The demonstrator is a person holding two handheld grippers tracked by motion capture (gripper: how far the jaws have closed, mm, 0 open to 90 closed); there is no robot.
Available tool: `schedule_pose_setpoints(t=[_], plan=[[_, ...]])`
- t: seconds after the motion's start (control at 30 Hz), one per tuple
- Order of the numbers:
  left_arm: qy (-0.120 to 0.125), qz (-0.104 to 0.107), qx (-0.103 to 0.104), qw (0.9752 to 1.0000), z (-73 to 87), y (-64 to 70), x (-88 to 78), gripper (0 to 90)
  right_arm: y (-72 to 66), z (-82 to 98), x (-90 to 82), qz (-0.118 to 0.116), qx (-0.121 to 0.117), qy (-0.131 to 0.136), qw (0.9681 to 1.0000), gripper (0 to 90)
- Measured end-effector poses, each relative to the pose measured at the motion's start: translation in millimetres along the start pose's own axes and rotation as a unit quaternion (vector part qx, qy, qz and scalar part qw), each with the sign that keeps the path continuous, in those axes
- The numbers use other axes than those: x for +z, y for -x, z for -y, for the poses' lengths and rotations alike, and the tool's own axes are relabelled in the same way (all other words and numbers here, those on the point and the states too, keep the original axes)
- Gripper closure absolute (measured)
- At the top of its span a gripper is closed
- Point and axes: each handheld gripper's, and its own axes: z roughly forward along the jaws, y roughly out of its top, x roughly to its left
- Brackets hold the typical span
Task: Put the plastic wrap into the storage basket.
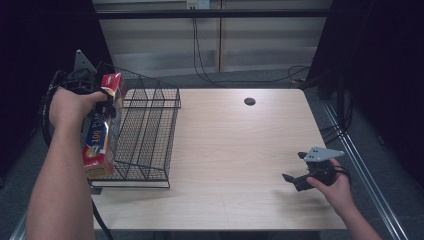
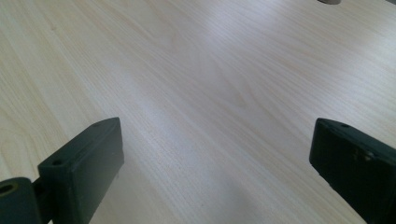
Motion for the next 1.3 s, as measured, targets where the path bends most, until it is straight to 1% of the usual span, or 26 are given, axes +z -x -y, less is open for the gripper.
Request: schedule_pose_setpoints(t=[0.03,0.07,0.1,0.17,0.2,0.27,0.3,0.37,0.57,0.6,0.67,0.73,0.77,0.8,0.83,0.87,0.93,0.97,1.0,1.07,1.1,1.13,1.17,1.23,1.27,1.3], plan=[[-0.006,-0.003,0.008,0.9999,-0.8,-1.4,0.1,45.4,0.0,0.0,0.2,-0.001,0.000,0.000,1.0000,2.9],[-0.003,-0.001,0.003,1.0000,-0.8,-1.0,1.6,45.4,-0.2,0.0,0.4,-0.001,0.001,0.000,1.0000,2.9],[-0.005,-0.002,0.005,1.0000,-1.1,-1.9,2.0,45.4,-0.2,0.0,0.5,0.000,-0.001,-0.002,1.0000,2.9],[-0.007,0.000,-0.002,1.0000,-1.1,-1.7,3.9,45.4,-0.7,0.1,0.9,0.001,-0.001,-0.001,1.0000,2.9],[-0.007,-0.003,0.003,1.0000,-1.4,-2.7,4.4,45.4,-0.7,0.1,0.9,0.001,-0.001,-0.001,1.0000,2.9],[-0.008,-0.007,0.003,0.9999,-1.6,-3.3,5.5,45.3,-1.0,0.1,0.9,0.001,-0.001,-0.002,1.0000,2.9],[-0.003,-0.010,-0.002,0.9999,-1.3,-3.4,7.0,45.3,-1.1,0.1,1.0,0.000,-0.002,-0.002,1.0000,2.9],[-0.006,-0.010,-0.007,0.9999,-1.0,-4.3,8.5,45.3,-1.2,0.1,1.0,0.000,-0.001,-0.002,1.0000,2.9],[-0.014,-0.006,-0.004,0.9999,-0.6,-7.9,11.7,45.2,-1.5,0.0,1.4,0.000,0.000,-0.003,1.0000,2.9],[-0.013,-0.004,-0.009,0.9999,-0.5,-7.3,12.5,45.2,-1.6,-0.1,1.8,-0.001,-0.002,-0.003,1.0000,2.9],[-0.014,-0.006,-0.004,0.9999,-0.7,-7.4,13.7,45.1,-2.2,-0.1,2.4,-0.004,-0.002,-0.003,1.0000,2.9],[-0.013,-0.009,-0.007,0.9999,-0.8,-6.3,15.3,45.0,-2.2,-0.1,2.4,-0.004,-0.002,-0.002,1.0000,2.9],[-0.014,-0.012,0.002,0.9998,-1.0,-7.1,16.1,45.0,-1.9,-0.2,2.2,-0.003,-0.001,-0.003,1.0000,2.9],[-0.013,-0.011,-0.002,0.9999,-0.8,-6.2,17.3,45.0,-1.8,-0.2,1.9,-0.001,0.000,-0.003,1.0000,2.9],[-0.018,-0.010,0.003,0.9998,-1.1,-6.8,17.4,44.9,-1.6,-0.2,1.8,-0.001,-0.001,-0.002,1.0000,2.9],[-0.016,-0.007,-0.006,0.9998,-0.7,-5.3,18.8,44.9,-1.6,-0.2,1.6,-0.001,-0.001,-0.002,1.0000,2.9],[-0.019,-0.007,-0.006,0.9998,-1.0,-5.5,20.0,44.8,-1.9,0.1,1.4,0.000,-0.002,-0.003,1.0000,2.9],[-0.018,-0.011,0.001,0.9998,-1.5,-7.3,20.2,44.7,-1.8,0.2,1.3,-0.001,-0.003,-0.003,1.0000,2.9],[-0.016,-0.007,-0.011,0.9998,-1.3,-6.8,21.0,44.8,-1.8,0.1,1.4,-0.002,-0.003,-0.003,1.0000,2.9],[-0.020,-0.009,-0.004,0.9998,-1.6,-8.7,21.1,44.7,-1.9,0.1,1.5,-0.001,-0.003,-0.003,1.0000,2.9],[-0.019,-0.007,-0.007,0.9998,-1.8,-8.9,21.4,44.7,-1.9,0.1,1.5,-0.002,-0.003,-0.003,1.0000,2.9],[-0.021,-0.008,0.000,0.9997,-2.1,-10.4,21.1,44.7,-1.6,0.2,1.5,-0.001,-0.003,-0.003,1.0000,2.9],[-0.018,-0.005,-0.011,0.9998,-1.8,-9.5,21.9,44.7,-1.6,0.2,1.5,-0.001,-0.003,-0.003,1.0000,2.9],[-0.013,-0.005,-0.018,0.9997,-1.5,-9.5,23.0,44.5,-1.5,0.2,1.8,-0.002,-0.003,-0.004,1.0000,2.9],[-0.018,-0.003,-0.016,0.9997,-1.8,-10.4,22.8,44.4,-1.9,0.2,1.9,-0.002,-0.002,-0.004,1.0000,2.9],[-0.017,-0.007,-0.012,0.9998,-2.0,-11.4,23.4,44.4,-2.1,0.2,2.0,-0.003,-0.002,-0.004,1.0000,2.9]])
